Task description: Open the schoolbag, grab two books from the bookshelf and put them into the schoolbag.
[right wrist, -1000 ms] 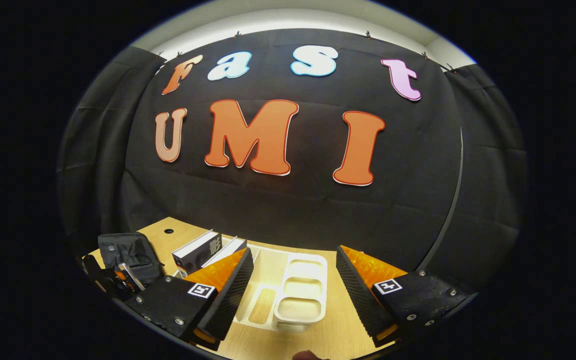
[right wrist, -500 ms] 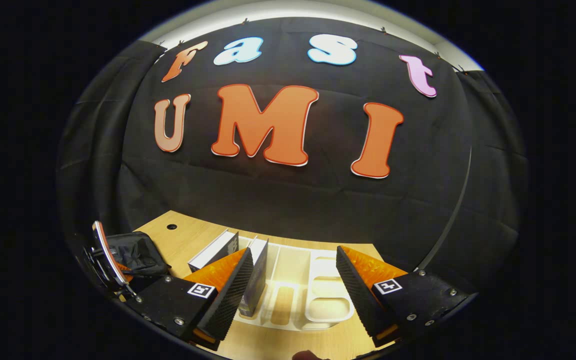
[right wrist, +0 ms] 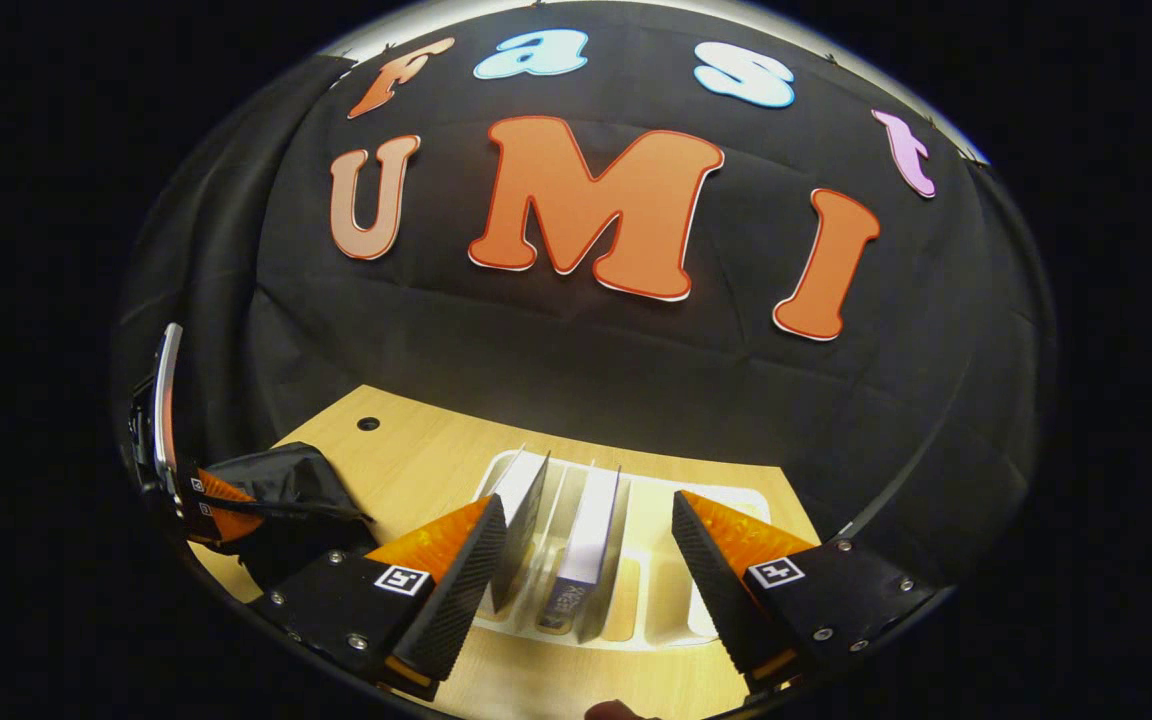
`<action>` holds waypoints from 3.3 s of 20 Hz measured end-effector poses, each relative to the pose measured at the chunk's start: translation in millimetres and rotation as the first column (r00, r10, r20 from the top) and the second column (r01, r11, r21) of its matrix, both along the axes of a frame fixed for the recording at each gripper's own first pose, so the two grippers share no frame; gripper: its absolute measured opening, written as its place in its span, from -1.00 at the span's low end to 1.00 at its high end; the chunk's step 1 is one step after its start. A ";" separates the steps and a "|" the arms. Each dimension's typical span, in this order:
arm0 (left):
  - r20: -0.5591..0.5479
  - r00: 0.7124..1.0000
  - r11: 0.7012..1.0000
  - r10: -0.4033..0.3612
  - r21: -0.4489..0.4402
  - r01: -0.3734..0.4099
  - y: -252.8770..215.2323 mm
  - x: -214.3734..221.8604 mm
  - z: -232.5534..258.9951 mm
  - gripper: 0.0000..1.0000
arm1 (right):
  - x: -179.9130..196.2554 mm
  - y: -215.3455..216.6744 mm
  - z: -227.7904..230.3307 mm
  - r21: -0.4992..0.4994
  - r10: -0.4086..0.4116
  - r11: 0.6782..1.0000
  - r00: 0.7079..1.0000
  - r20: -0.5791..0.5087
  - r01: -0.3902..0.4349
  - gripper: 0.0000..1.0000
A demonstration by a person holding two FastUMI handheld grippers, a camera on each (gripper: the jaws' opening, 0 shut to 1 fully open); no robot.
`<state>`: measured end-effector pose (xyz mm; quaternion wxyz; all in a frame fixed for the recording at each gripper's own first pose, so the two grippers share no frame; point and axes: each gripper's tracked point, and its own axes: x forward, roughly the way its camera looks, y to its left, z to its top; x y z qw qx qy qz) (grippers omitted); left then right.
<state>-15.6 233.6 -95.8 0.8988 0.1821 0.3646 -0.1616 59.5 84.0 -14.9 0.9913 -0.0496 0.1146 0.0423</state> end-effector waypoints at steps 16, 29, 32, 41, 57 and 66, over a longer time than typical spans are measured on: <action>-0.138 0.976 0.975 -0.168 -0.172 0.143 36.7 21.0 37.9 -0.89 | 63.2 51.7 -52.5 0.008 0.002 1.000 0.926 -0.379 0.001 1.00; -0.254 0.922 0.946 -0.293 -0.217 0.241 35.9 27.3 40.0 -0.89 | 92.3 63.3 -117.0 0.017 -0.038 0.997 0.713 -0.700 0.070 0.40; -0.258 0.916 0.942 -0.306 -0.222 0.252 34.4 28.1 37.2 -0.89 | 90.4 64.6 -126.5 0.016 -0.057 0.994 0.660 -0.749 0.105 0.07; -0.260 0.910 0.932 -0.322 -0.256 0.256 29.2 25.5 32.8 -0.89 | 56.5 62.4 -104.2 0.115 -0.024 0.978 0.641 -0.768 0.173 -0.26; -0.260 0.919 0.935 -0.295 -0.279 0.221 34.0 24.0 25.1 -0.89 | -88.3 46.4 -76.3 0.415 0.065 0.867 0.764 -0.642 0.275 -0.30; -0.285 0.917 0.939 -0.280 -0.280 0.200 29.4 28.7 22.4 -0.89 | -148.3 52.4 -97.7 0.582 0.162 0.759 0.780 -0.604 0.293 -0.31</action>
